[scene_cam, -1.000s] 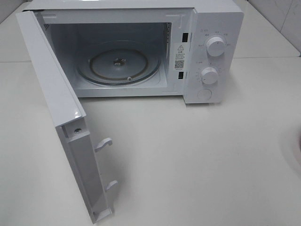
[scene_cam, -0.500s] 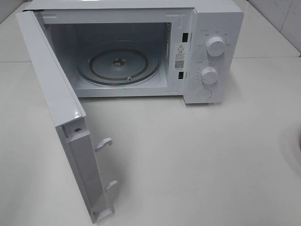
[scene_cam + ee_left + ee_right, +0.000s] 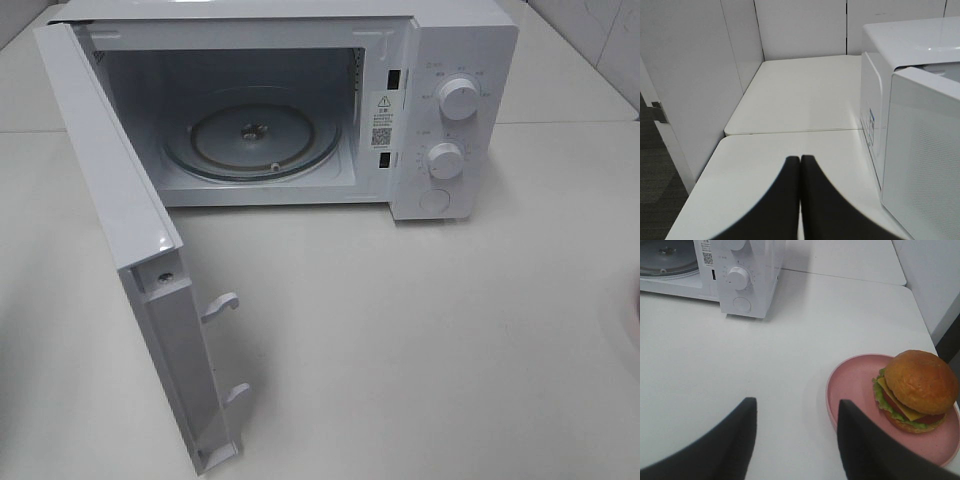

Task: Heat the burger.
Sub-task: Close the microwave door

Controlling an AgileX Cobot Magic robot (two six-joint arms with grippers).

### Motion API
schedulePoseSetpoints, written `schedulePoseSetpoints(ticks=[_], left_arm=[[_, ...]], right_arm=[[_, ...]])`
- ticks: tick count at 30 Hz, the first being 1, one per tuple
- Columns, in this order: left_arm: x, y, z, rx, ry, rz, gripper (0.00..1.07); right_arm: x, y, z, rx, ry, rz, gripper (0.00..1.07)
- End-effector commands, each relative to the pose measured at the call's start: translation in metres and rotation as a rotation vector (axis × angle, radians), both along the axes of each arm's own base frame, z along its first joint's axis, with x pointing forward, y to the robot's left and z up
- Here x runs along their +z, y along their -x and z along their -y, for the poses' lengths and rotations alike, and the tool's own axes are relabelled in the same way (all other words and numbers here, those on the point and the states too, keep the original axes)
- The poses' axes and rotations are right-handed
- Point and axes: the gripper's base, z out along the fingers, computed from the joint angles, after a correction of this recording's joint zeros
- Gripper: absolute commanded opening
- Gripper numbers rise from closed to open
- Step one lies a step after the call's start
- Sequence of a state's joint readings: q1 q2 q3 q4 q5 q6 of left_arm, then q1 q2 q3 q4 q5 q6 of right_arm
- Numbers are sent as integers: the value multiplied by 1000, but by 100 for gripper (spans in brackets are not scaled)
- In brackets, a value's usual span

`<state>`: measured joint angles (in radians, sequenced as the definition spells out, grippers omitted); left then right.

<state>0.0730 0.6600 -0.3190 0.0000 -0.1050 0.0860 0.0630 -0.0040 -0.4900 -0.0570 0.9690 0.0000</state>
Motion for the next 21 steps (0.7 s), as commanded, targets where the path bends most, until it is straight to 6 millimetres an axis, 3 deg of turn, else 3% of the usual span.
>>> schedulePoseSetpoints(ticks=[1, 8, 10, 15, 21], left_arm=[[-3, -17, -1, -3, 2, 39, 0], [-22, -53, -1, -20, 46, 53, 0], [-29, -67, 6, -111, 13, 108, 0], [-43, -83, 23, -314, 55, 165, 0], [-70, -99, 31, -418, 111, 105, 0]], right_arm=[[0, 4, 0, 5, 4, 34, 52], [0, 4, 0, 5, 4, 34, 52], [0, 4, 0, 5, 4, 34, 52], [0, 4, 0, 5, 4, 34, 52], [0, 4, 0, 5, 4, 34, 52]])
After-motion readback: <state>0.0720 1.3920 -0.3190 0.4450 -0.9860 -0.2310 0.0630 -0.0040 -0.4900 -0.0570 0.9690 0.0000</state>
